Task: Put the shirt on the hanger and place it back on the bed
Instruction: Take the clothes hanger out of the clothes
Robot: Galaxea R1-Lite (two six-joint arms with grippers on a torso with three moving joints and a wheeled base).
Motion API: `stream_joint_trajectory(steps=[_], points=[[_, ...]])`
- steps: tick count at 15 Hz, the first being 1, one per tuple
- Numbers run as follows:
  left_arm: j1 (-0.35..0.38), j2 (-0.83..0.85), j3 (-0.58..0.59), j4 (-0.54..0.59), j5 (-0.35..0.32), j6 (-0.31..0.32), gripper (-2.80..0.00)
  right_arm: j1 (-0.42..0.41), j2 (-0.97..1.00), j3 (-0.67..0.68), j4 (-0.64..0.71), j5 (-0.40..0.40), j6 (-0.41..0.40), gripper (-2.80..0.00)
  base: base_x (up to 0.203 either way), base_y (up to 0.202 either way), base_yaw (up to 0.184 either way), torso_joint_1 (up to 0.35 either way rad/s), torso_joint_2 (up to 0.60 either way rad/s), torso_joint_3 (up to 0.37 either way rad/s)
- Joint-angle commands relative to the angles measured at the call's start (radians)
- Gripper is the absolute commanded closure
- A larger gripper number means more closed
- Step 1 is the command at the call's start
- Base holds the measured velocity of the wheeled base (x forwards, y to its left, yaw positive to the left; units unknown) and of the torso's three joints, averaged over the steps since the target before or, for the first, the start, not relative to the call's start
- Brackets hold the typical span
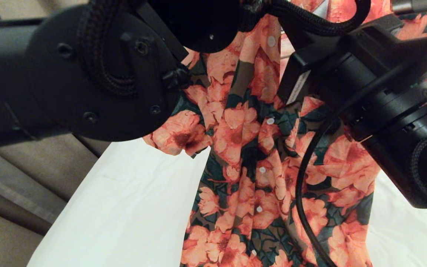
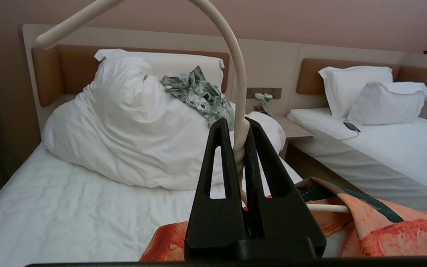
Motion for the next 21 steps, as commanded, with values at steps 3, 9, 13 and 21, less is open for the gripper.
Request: stream_joint_trajectory(steps=[3,9,13,21], points=[[-0.013,0.002,0.0,-0.008,0.004,0.0,0.0,0.0,0.029,-0.044,0.016,-0.004,-0.003,-2.8,0.0,0.0,0.0,0.0,0.0,0.0],[-0.009,-0.001,0.0,-0.008,0.004,-0.001,0.0,-0.002,0.064,-0.13,0.029,-0.002,-0.003,-2.8,0.0,0.0,0.0,0.0,0.0,0.0],[-0.011,-0.007,0.0,-0.009,0.004,-0.015,0.0,-0.008,0.084,-0.179,0.07,0.036,0.005,-2.8,0.0,0.0,0.0,0.0,0.0,0.0],[-0.011,-0.014,0.0,-0.008,0.005,-0.04,0.0,-0.021,0.082,-0.195,0.112,0.086,0.021,0.0,0.0,0.0,0.0,0.0,0.0,0.0]])
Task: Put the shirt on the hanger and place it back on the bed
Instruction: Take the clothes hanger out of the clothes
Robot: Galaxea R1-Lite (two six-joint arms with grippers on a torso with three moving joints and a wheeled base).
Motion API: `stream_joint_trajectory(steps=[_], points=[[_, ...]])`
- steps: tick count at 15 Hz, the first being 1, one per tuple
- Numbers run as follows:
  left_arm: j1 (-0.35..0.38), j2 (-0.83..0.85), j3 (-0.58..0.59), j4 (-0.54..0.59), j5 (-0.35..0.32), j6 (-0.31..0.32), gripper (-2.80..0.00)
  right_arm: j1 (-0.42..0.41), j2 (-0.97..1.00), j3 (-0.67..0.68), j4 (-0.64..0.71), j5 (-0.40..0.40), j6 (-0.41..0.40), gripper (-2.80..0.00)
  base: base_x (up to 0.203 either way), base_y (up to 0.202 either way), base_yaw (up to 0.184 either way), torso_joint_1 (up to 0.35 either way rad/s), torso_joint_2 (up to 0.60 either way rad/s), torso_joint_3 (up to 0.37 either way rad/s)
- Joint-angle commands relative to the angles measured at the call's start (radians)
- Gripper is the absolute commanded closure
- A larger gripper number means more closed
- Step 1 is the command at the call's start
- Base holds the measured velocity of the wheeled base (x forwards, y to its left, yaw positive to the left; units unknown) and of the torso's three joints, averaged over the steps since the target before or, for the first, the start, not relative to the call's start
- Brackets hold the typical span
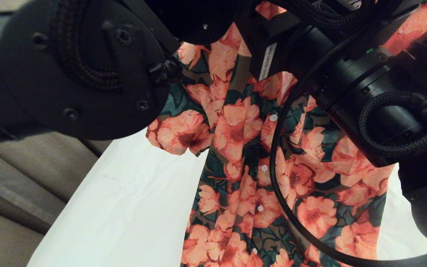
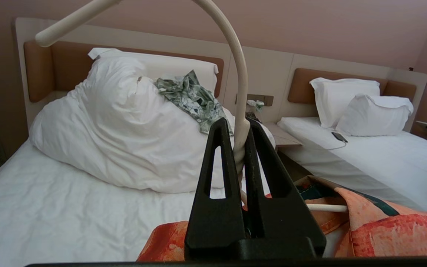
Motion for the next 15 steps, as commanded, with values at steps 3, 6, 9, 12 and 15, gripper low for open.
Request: stream_joint_trajectory(steps=[3,6,9,12,15], points=[[0.0,-0.001,0.0,-0.004,0.002,0.002,0.0,0.0,-0.001,-0.003,-0.006,-0.001,-0.004,0.0,0.0,0.0,0.0,0.0,0.0,0.0],[0.0,-0.001,0.0,-0.004,0.002,0.002,0.0,0.0,0.001,-0.014,-0.004,-0.001,-0.003,0.0,0.0,0.0,0.0,0.0,0.0,0.0],[0.0,-0.001,0.0,-0.006,0.003,-0.004,0.0,-0.002,0.0,-0.013,0.004,-0.001,0.002,0.0,0.0,0.0,0.0,0.0,0.0,0.0],[-0.001,-0.002,0.0,-0.006,0.004,-0.008,0.0,-0.001,-0.032,-0.01,0.107,-0.002,0.179,0.0,0.0,0.0,0.0,0.0,0.0,0.0],[-0.002,-0.013,0.0,-0.004,0.002,-0.008,0.0,-0.025,-0.056,-0.012,0.271,0.001,0.363,0.0,0.0,0.0,0.0,0.0,0.0,0.0]])
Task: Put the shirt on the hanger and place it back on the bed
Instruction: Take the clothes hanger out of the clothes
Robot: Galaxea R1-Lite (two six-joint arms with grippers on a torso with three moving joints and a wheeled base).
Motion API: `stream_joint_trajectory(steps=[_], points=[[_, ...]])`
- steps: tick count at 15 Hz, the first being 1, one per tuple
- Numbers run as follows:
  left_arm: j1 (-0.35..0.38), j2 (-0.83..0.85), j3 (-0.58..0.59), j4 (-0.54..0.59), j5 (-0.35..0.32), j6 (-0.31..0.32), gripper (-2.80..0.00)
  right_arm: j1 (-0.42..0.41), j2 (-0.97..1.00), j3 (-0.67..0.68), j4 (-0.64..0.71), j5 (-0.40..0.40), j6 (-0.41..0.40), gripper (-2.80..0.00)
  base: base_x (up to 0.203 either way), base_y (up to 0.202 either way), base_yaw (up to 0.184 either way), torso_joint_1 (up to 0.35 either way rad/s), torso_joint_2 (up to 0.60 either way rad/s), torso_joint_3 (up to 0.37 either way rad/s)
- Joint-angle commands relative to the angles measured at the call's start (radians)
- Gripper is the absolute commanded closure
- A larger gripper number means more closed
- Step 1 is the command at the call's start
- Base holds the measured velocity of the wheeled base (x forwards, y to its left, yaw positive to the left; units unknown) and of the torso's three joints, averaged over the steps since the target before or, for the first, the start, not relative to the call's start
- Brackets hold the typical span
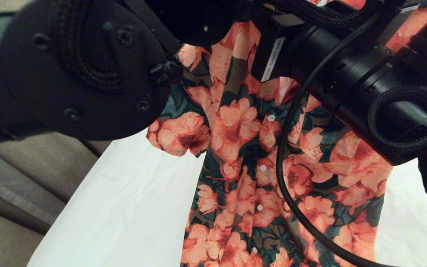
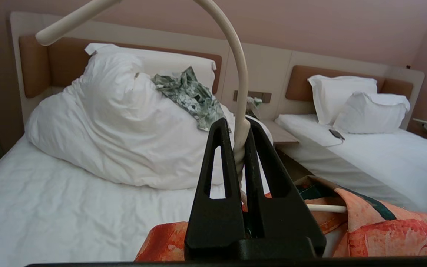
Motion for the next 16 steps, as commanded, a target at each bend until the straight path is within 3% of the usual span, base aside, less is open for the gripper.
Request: stream_joint_trajectory(steps=[1,3,5,10,16], points=[[-0.002,-0.009,-0.001,-0.011,0.002,0.002,0.0,-0.02,-0.016,-0.015,0.111,0.011,0.102,0.0,0.0,0.0,0.0,0.0,0.0,0.0],[-0.002,-0.01,-0.001,-0.011,0.002,0.002,0.0,-0.033,-0.017,-0.059,0.219,0.052,0.198,0.0,0.0,0.0,0.0,0.0,0.0,0.0],[-0.002,-0.01,-0.001,-0.012,0.002,0.002,0.0,-0.042,-0.013,-0.077,0.262,0.066,0.224,0.0,0.0,0.0,0.0,0.0,0.0,0.0],[-0.002,-0.01,-0.001,-0.011,0.001,0.002,0.0,-0.04,-0.039,-0.074,0.262,0.064,0.212,0.0,0.0,0.0,0.0,0.0,0.0,0.0],[-0.016,-0.002,-0.001,-0.009,0.001,0.004,0.0,-0.038,-0.091,-0.016,0.255,0.056,0.11,0.0,0.0,0.0,0.0,0.0,0.0,0.0]])
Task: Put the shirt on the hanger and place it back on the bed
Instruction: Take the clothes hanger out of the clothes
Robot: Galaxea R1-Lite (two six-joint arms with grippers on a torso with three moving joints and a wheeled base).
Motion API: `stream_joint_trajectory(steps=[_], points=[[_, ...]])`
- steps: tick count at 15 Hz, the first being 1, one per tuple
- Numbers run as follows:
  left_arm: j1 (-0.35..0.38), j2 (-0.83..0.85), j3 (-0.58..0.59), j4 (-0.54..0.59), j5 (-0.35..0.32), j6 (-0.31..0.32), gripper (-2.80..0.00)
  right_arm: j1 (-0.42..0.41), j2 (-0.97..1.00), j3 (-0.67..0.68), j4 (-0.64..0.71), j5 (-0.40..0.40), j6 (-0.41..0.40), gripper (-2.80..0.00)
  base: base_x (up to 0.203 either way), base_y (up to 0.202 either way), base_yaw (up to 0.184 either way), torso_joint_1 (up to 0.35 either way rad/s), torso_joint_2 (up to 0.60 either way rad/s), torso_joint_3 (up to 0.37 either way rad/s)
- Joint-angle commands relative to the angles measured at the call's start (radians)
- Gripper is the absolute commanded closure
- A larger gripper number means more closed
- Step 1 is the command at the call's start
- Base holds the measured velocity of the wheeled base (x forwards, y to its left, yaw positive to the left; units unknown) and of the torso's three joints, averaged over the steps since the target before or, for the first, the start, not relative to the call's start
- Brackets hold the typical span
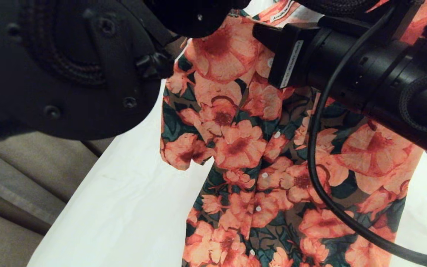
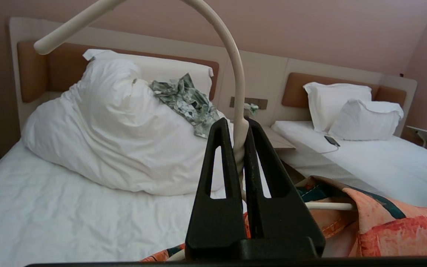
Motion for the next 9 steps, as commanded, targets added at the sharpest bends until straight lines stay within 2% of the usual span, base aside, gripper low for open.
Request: stream_joint_trajectory(steps=[1,4,9], points=[[-0.003,0.006,0.0,-0.003,0.002,0.003,0.0,0.001,-0.031,0.026,-0.004,0.0,-0.007,-2.8,0.0,0.0,0.0,0.0,0.0,0.0],[-0.002,0.017,0.0,-0.003,0.004,0.003,0.0,-0.001,-0.074,0.075,0.005,0.001,-0.022,-2.8,0.0,0.0,0.0,0.0,0.0,0.0],[-0.002,0.034,0.0,0.0,0.005,0.006,0.0,-0.013,-0.196,0.173,0.141,0.0,-0.14,-2.8,0.0,0.0,0.0,0.0,0.0,0.0]])
